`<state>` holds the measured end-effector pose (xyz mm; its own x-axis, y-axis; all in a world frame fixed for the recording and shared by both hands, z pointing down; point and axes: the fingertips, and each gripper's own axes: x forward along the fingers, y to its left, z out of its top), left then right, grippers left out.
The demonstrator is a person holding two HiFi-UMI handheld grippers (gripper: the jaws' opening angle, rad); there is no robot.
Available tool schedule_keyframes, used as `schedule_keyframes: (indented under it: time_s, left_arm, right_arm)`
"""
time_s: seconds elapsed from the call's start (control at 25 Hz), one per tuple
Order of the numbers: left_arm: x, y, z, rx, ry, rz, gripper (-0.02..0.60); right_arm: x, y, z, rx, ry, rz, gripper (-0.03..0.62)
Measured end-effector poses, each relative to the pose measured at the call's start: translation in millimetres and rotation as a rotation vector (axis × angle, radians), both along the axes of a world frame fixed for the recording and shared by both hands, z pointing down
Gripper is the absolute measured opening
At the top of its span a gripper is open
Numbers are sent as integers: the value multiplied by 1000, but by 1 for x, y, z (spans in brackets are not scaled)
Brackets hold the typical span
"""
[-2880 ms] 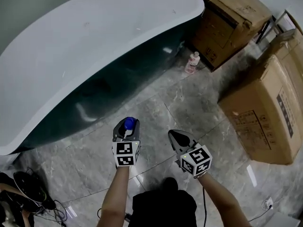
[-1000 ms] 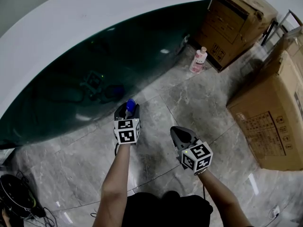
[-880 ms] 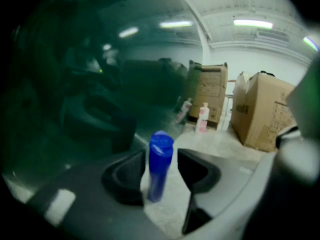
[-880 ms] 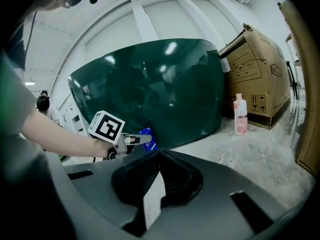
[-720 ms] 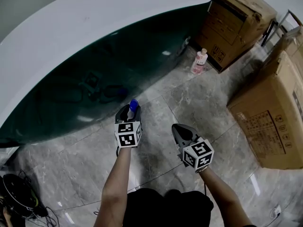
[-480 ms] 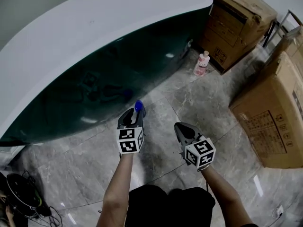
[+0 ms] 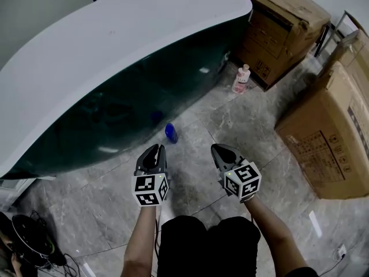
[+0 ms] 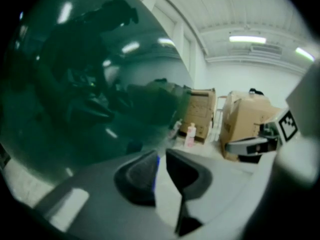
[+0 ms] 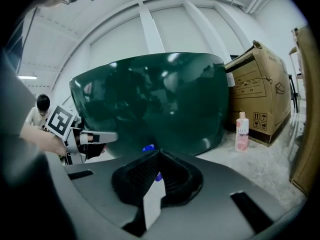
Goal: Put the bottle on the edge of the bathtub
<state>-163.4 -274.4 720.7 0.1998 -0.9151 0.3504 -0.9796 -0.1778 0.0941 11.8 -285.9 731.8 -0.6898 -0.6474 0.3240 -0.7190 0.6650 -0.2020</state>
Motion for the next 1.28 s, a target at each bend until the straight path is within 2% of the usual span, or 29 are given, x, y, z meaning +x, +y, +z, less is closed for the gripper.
schedule_keyframes:
  time_s: [0.36,0.68,1.0,1.28]
  left_arm:
    - [-3,19,-25,35,-21,7,8]
    - [3,32,-23,26,-17,16,6]
    - [2,36,-17,18,-34,23,6]
    - [2,37,-18,22,-19,23,6]
  right_arm:
    - [-4,6,-24,21,2,-18,2]
    - [-5,10,-39,49,39,-25,2]
    - [5,9,-42,51,46,20,2]
    - [9,14,-43,50,53,39,0]
